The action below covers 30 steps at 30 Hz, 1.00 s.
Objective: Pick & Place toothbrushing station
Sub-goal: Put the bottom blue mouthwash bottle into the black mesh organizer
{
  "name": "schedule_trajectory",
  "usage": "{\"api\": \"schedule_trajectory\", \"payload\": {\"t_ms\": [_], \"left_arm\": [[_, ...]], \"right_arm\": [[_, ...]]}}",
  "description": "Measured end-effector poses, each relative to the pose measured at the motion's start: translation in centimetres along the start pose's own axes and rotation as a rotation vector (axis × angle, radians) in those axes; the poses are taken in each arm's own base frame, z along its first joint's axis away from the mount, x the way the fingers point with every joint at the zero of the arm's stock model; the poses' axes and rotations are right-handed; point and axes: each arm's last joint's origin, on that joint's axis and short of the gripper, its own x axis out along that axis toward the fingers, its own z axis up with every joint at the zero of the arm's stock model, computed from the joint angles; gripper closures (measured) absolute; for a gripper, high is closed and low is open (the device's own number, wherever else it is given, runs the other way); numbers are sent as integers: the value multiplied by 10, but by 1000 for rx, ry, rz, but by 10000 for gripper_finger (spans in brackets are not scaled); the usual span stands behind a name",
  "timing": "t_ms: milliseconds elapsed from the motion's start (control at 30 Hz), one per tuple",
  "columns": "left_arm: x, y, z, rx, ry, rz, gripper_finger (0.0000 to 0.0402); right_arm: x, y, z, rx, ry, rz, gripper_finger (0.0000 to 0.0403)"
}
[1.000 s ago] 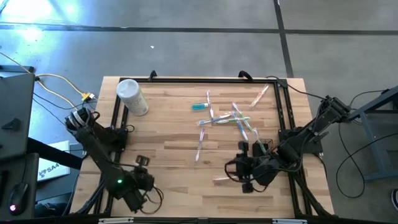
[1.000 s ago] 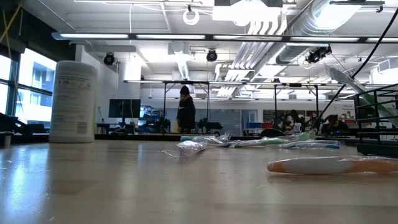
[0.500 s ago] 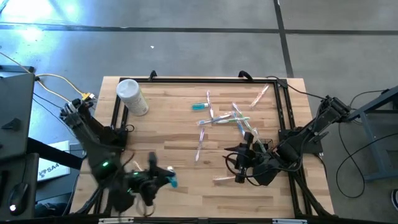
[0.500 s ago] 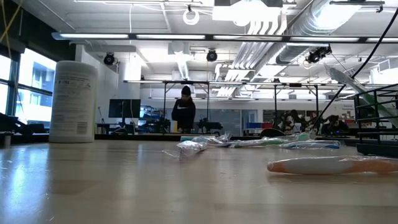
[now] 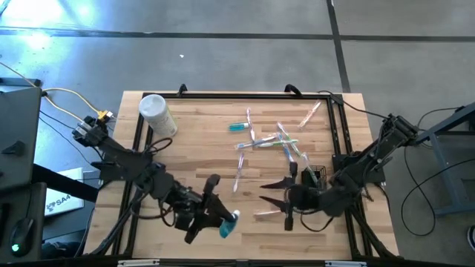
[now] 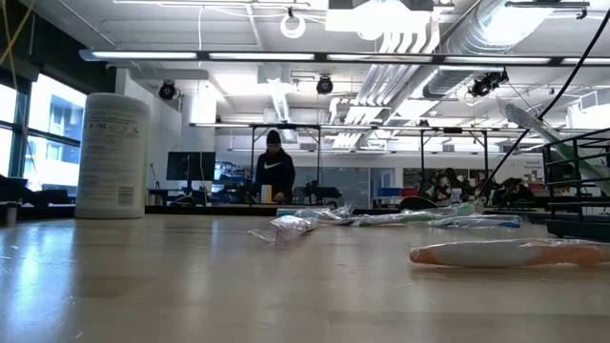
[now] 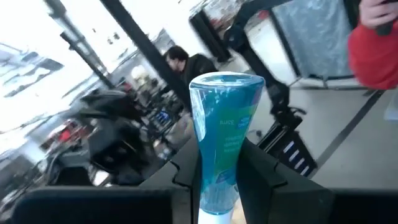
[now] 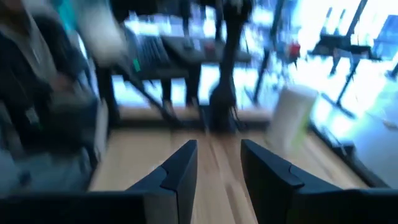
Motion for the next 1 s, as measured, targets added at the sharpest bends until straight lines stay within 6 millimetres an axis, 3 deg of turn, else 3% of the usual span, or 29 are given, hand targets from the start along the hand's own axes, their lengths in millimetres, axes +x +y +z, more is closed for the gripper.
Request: {"api": "schedule_trajectory", "payload": {"t_ms": [133, 600, 767, 1000], "left_arm": [[1, 5, -3, -9, -9, -8, 336], [1, 5, -1, -8, -42, -22, 336], [1, 6, 2, -12, -68, -4, 336], [0, 8, 3, -14, -83, 13, 336]], "right_arm": [[0, 2, 13, -10, -98, 103, 286], [6, -2, 17, -113, -144, 184, 280], [12, -3, 15, -123, -144, 169, 241], [24, 4, 11, -156, -199, 142, 145]]}}
